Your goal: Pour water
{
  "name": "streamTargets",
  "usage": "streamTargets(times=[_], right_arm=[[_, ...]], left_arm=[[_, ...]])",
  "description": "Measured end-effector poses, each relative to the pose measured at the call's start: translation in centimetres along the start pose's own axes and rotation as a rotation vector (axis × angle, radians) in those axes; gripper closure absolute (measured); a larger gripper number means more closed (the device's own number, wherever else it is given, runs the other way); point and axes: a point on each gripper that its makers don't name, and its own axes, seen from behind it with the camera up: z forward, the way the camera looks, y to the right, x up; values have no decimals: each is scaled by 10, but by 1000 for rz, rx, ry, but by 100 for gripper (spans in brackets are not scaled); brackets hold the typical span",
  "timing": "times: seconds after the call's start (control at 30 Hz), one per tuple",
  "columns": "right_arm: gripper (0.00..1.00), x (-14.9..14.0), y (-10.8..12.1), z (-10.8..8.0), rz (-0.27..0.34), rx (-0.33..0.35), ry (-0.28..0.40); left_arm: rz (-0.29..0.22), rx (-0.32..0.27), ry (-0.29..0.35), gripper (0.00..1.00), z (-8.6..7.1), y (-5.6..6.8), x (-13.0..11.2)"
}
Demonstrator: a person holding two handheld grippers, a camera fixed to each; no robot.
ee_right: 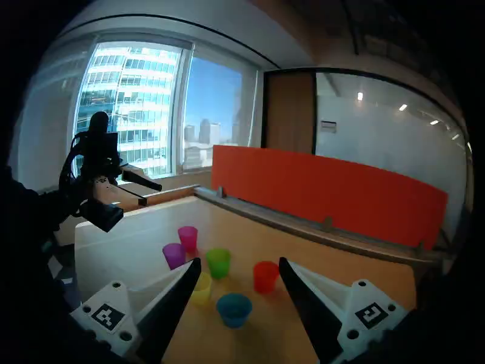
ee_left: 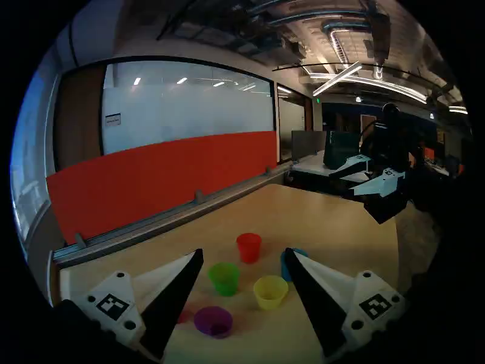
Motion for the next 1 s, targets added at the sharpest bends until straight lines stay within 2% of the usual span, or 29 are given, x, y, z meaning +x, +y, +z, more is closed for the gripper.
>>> streamTargets(times=[0.37,0.67,1.0], right_arm=[[1,-24,0,23,0,31,-61],[1,-57,2,42,-1,52,-124],[1,-91,2,54,-7,63,-193]], left_arm=[[10,-14,-71,0,20,-9,-29],[8,-19,-119,0,37,-14,-51],[-14,-27,-185,0,52,-16,-82]])
